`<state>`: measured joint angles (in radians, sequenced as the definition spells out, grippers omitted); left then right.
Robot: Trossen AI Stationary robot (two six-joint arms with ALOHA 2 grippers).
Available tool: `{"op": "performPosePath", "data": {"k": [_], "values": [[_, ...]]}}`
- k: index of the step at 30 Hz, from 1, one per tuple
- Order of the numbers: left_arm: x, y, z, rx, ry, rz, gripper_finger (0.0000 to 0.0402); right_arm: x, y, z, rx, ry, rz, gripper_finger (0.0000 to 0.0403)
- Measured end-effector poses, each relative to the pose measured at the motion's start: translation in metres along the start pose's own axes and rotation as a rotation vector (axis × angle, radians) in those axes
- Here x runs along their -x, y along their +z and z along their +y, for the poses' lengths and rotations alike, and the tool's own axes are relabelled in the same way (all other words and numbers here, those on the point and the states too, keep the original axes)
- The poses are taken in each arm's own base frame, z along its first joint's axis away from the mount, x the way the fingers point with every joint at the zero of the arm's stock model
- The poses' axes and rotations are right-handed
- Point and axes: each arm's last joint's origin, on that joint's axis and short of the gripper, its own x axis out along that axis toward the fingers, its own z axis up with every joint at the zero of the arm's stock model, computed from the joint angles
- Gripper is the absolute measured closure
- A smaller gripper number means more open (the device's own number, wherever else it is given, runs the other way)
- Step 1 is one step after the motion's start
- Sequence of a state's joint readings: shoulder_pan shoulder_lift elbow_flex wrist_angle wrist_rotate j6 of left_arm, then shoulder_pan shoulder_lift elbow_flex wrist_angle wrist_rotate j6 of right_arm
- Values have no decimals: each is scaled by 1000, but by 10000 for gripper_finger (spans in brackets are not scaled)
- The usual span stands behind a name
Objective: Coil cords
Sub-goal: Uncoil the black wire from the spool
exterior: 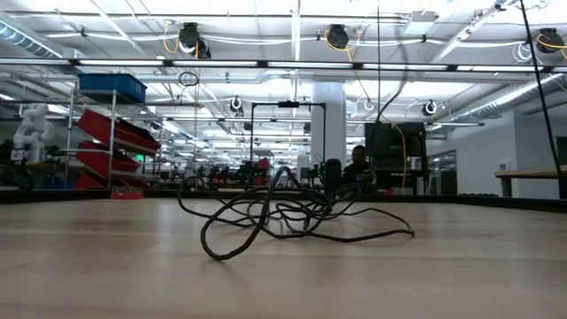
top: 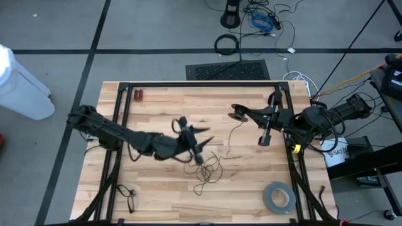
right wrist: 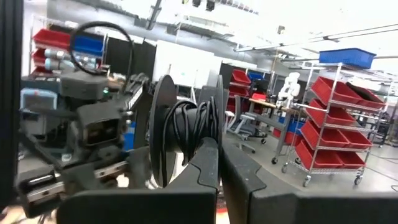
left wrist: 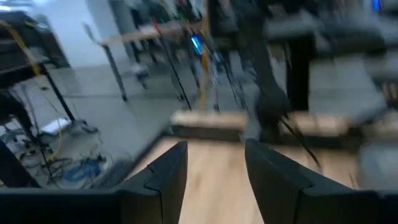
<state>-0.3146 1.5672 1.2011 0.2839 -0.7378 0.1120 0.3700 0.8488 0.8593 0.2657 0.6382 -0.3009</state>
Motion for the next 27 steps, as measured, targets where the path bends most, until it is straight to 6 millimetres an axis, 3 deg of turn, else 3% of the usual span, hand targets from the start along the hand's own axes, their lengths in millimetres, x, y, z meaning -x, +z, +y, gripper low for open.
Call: {"op": "performPosePath", "data": {"k": [5, 15, 20, 27], "values": [[-23, -2, 12, 22, 26, -65, 233, -9, -7, 5, 38, -11, 18, 403], [-54, -31, 3, 15, -29, -90, 233, -22, -15, 7, 87, -82, 43, 403], [-62, -41, 1, 4, -23, -82, 233, -25, -17, 10, 116, -82, 42, 403], [-61, -39, 1, 14, -22, -97, 233, -28, -18, 10, 134, -88, 44, 403]]}}
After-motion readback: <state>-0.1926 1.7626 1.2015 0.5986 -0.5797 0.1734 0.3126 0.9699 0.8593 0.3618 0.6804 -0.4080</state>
